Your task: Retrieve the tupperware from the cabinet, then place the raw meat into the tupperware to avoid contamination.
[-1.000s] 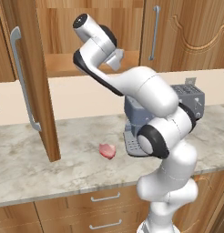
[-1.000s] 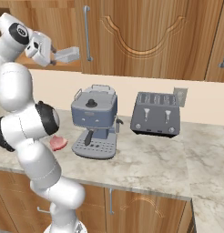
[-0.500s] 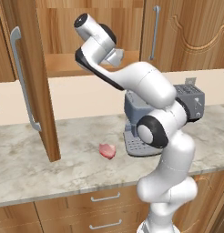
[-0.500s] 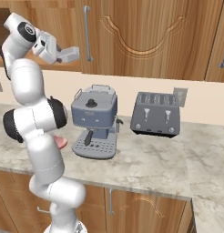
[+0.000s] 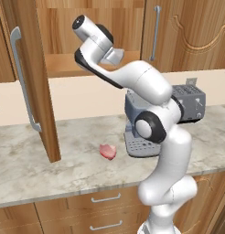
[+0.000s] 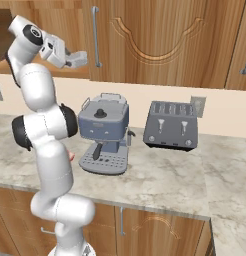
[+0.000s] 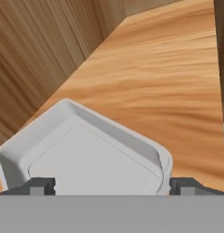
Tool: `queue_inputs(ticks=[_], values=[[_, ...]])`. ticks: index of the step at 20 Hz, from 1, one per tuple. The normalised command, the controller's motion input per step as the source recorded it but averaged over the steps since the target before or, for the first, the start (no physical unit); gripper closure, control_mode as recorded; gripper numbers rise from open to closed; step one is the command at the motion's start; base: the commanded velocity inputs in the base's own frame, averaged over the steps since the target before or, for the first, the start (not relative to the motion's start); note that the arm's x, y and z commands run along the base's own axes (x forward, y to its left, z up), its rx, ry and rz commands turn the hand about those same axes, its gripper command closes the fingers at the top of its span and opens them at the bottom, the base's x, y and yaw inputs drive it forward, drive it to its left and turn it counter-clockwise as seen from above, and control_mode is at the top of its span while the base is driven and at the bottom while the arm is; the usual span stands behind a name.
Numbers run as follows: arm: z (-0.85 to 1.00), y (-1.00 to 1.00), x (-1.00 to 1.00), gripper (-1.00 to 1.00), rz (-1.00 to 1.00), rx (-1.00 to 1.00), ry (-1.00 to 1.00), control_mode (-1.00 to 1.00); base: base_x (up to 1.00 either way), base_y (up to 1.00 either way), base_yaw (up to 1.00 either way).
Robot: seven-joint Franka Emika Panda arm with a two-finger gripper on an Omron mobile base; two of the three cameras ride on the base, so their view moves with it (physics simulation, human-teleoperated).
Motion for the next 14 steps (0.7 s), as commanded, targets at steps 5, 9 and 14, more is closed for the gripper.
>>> queue_inputs(ticks=[5,9,14], values=[[0.00,-0.13,0.11,-1.00,-0.02,-0.01,0.03,-1.00,0.00,0.00,0.00],[-0.18,-0.14,0.00,-1.00,-0.05,0.00,0.08,-1.00,0.00,0.00,0.00],[-0.25,0.00,-0.05,-1.00,-0.06,0.00,0.07,-1.00,0.00,0.00,0.00]])
